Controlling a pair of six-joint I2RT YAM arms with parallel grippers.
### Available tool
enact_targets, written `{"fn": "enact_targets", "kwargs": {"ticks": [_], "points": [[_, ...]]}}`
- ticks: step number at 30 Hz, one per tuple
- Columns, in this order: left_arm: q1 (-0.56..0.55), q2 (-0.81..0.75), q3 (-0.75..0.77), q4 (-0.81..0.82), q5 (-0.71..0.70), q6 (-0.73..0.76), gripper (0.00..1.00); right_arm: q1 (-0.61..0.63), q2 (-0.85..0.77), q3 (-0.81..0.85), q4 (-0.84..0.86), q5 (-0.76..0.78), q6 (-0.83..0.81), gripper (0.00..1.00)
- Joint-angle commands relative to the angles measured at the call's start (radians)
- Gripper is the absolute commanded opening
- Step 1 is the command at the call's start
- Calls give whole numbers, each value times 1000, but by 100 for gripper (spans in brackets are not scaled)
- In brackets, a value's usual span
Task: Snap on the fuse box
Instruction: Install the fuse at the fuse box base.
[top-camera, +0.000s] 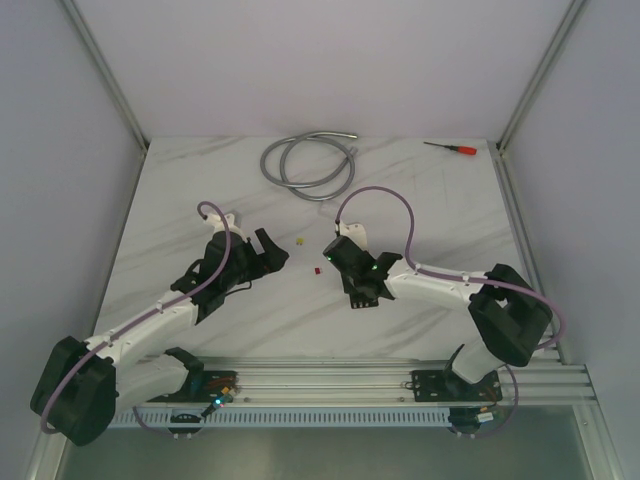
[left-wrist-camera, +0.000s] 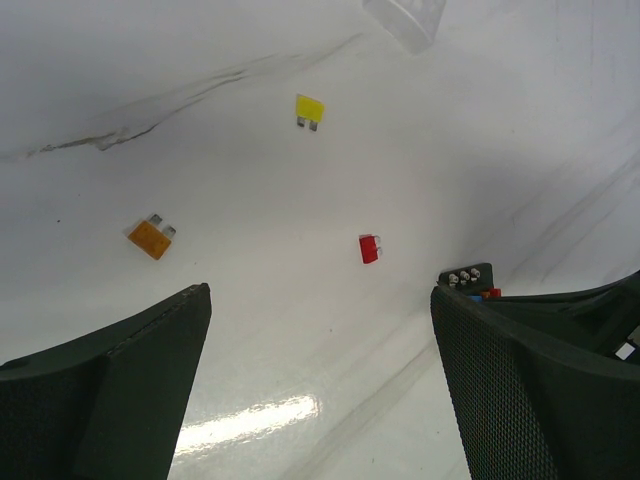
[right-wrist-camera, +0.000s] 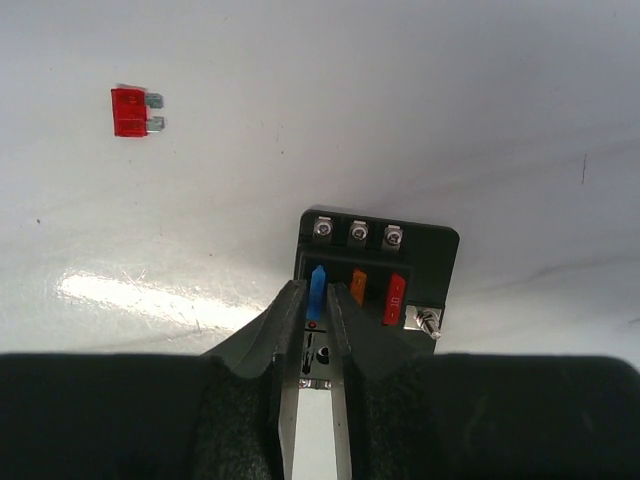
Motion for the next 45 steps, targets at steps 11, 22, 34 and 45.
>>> {"fn": "enact_targets", "kwargs": {"ticks": [11,22,34,45], "points": [[5,-14,-7,-6,9,-2,100,-26,30,28,-38,-8,18,8],[5,-17,-7,-9,9,-2,100,-87,108,-17,-75,-136,8,0],[6,-22,-7,-10,7,-4,100,-144,241,-63,-90,-199,-16,0],[5,-5,-2,-10,6,-3,100,-106,297,-10,-118,-189,-54,0]]}}
